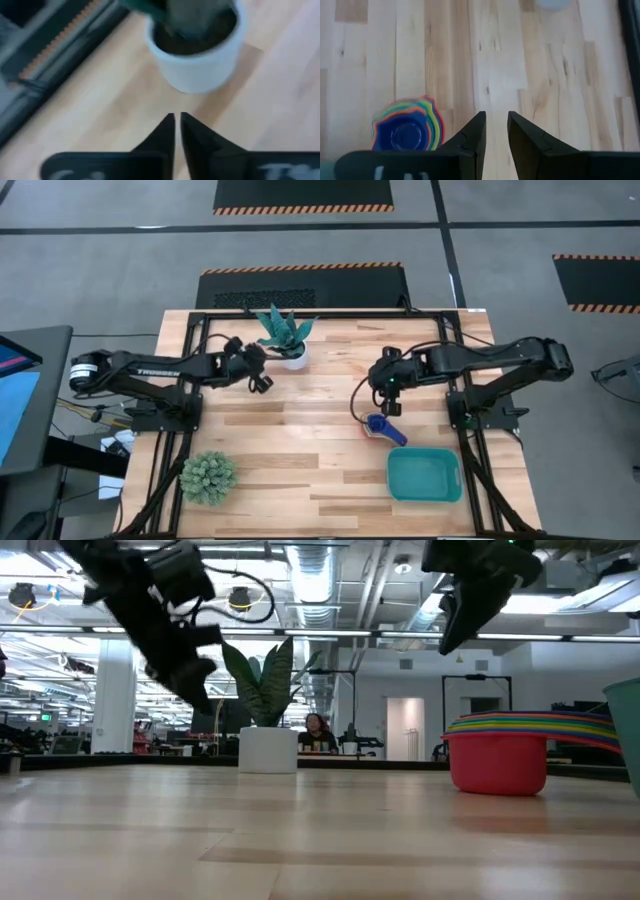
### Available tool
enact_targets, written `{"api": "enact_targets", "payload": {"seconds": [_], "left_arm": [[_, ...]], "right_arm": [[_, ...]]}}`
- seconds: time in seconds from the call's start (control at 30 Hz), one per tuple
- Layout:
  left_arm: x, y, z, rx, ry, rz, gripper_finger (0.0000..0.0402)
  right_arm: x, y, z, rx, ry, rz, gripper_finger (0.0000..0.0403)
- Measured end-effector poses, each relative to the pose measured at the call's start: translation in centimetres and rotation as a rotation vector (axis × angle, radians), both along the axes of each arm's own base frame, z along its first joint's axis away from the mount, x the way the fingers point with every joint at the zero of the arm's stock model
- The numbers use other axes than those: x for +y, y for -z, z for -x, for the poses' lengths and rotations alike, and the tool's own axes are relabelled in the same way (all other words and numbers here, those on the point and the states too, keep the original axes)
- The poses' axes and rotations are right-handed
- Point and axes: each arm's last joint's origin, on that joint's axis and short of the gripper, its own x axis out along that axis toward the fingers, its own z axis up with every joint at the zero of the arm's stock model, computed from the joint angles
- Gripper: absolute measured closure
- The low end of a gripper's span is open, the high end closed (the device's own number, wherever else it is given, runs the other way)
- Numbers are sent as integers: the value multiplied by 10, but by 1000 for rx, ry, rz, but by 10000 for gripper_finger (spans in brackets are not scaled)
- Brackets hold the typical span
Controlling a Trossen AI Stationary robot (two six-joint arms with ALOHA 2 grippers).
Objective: Nest measuring cups in basket
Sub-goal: Put the stacked measuring cups into the green bin
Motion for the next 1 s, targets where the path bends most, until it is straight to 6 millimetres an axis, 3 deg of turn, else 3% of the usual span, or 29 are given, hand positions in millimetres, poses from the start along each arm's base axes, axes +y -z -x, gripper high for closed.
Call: {"api": "enact_targets", "payload": {"seconds": [0.2, 0.33, 0.57, 0.77, 1.0], "left_arm": [[-2, 36, 13, -129, -22, 3, 400], [-4, 46, 18, -268, -16, -26, 401], [0, 65, 40, -311, -41, -101, 401], [9, 60, 43, -366, -13, -214, 401], [20, 65, 41, -387, -10, -198, 401]], "right_arm": [[9, -1, 8, 37, 15, 58, 301], [14, -3, 9, 23, 10, 90, 301], [18, -2, 10, 30, 0, 105, 301], [16, -3, 10, 26, 29, 156, 301], [15, -3, 10, 22, 38, 174, 301]]}}
